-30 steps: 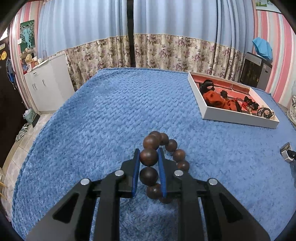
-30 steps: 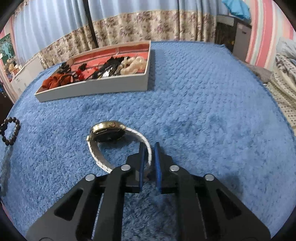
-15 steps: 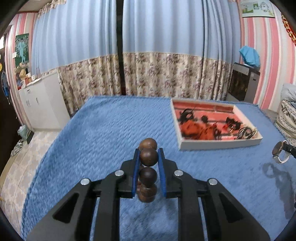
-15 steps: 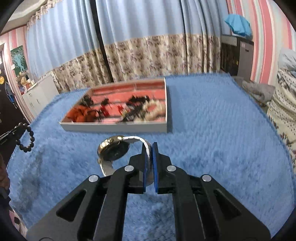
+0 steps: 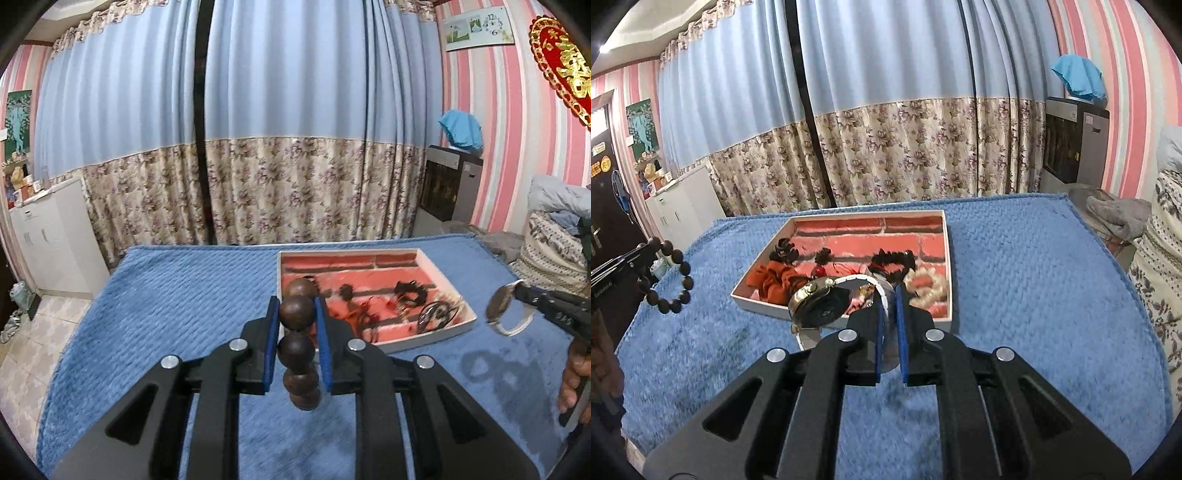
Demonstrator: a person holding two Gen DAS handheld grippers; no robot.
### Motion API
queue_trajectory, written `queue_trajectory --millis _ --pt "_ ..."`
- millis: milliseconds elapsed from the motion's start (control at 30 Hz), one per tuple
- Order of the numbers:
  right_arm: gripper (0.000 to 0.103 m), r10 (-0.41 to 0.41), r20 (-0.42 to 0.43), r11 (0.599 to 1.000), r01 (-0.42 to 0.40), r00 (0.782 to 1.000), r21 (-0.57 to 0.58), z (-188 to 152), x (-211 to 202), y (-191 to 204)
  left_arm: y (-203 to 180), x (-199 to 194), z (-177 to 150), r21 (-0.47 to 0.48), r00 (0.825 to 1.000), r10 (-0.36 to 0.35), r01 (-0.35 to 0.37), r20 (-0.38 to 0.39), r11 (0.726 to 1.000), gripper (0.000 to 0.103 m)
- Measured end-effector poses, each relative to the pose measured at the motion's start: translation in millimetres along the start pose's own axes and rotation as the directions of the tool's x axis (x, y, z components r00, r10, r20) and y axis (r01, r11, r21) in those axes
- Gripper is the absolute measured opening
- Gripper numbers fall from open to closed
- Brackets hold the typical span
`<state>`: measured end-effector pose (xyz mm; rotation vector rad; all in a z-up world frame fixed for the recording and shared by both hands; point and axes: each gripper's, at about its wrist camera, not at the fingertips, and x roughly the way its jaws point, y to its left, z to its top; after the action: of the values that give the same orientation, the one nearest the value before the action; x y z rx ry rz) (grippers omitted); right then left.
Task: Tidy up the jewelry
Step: 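Carry the bracelet and watch over the tray and lower them in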
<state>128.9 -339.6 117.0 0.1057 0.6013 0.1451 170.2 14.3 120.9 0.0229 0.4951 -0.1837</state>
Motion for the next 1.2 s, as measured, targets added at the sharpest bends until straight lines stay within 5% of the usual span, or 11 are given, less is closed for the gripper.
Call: queue_trajectory --millis 500,1200 --pt "0.009 -0.016 0.027 0.999 0.017 0.999 -0.028 56.8 42.7 11.7 -37.7 51.1 44.8 0.007 0.998 -0.047 0.047 0.035 0.999 0.02" --pt "0.009 -0.072 0.026 0.996 0.073 0.997 -0.059 79.4 118.6 23.7 -40.9 145.1 32.2 -0.054 0.995 -0.078 0.075 -0.059 0.996 0.019"
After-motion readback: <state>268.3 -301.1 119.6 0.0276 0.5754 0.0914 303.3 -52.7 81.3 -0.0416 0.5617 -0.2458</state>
